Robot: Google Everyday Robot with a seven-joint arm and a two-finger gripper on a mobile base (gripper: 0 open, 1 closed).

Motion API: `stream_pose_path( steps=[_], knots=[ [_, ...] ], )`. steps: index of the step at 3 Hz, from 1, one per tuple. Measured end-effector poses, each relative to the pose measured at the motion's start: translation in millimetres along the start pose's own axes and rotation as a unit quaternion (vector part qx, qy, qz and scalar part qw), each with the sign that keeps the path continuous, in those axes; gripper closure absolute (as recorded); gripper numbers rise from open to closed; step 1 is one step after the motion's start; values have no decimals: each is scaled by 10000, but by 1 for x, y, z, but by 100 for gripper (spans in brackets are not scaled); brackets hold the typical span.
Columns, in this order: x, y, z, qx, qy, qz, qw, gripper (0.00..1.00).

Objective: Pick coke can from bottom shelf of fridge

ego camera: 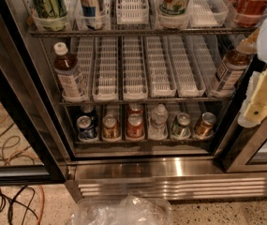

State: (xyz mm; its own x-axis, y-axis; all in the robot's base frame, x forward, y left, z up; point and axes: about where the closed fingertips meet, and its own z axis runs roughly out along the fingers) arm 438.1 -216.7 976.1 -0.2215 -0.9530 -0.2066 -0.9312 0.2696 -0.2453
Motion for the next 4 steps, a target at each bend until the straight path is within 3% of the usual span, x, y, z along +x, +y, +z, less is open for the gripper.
stream_pose_path(
  steps=[2,3,4],
  knots=[
    [-3,-2,2,83,-93,9,9999,0],
    [-7,14,22,119,-459,53,9989,0],
    [-13,42,71,14,-1034,119,9946,0]
  ],
)
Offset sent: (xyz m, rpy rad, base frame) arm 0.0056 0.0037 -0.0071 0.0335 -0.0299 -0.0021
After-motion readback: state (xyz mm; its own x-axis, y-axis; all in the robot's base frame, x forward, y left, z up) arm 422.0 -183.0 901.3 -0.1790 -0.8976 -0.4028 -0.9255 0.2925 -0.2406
